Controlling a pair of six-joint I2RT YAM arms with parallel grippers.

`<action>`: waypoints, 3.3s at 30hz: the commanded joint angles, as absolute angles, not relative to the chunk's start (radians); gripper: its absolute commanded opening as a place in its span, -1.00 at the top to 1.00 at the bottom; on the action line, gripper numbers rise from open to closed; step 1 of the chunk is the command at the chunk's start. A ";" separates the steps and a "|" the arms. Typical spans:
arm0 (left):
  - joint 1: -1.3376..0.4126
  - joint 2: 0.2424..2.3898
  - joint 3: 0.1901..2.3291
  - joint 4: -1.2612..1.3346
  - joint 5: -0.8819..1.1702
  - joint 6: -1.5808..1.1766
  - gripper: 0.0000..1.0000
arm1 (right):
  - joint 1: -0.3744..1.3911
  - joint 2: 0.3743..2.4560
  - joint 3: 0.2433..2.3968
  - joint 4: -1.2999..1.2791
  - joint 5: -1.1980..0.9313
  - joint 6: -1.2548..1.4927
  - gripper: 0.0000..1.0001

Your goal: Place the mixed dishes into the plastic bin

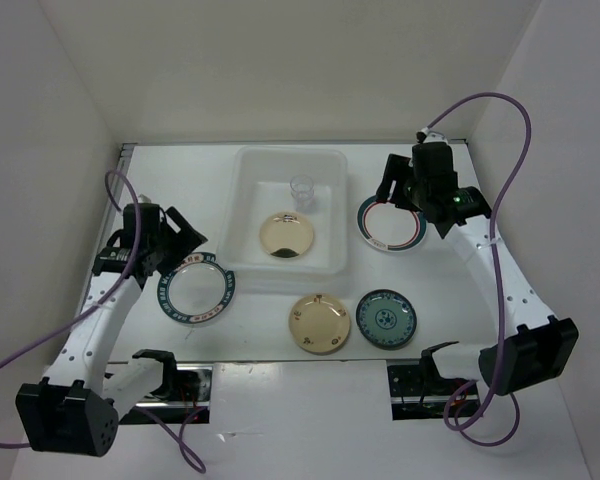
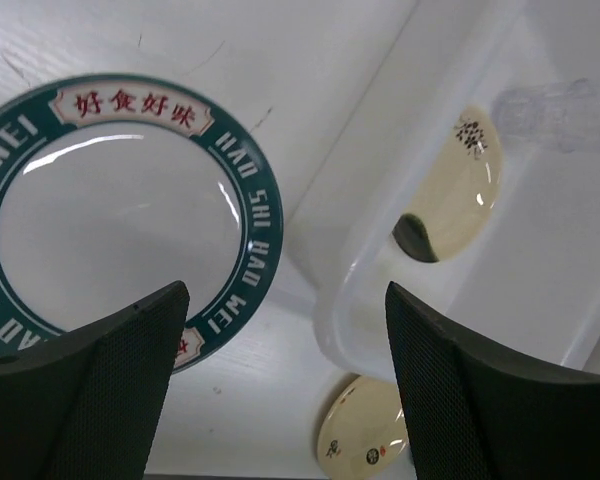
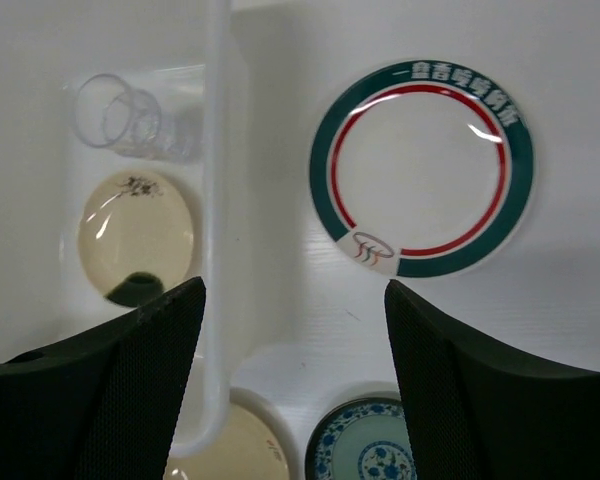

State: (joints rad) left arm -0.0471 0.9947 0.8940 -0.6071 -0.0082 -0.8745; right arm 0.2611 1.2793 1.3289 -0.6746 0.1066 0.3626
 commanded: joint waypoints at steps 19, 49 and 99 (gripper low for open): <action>-0.038 0.913 0.821 -0.525 0.095 -0.948 -0.75 | -0.097 1.632 1.181 -0.624 0.106 0.537 -0.14; -0.038 0.864 0.784 -0.488 0.115 -0.966 -0.77 | -0.219 1.804 1.017 -0.396 -0.161 0.636 0.37; -0.078 0.916 0.744 -0.469 0.147 -0.939 -0.77 | -0.008 1.310 1.318 -0.429 -0.513 0.453 1.00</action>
State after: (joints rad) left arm -0.0757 0.9352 0.7628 -0.4942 0.1387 -0.9657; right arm -0.1349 1.2949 1.2758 -0.3244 -0.4171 0.5480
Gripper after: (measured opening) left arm 0.885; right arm 0.020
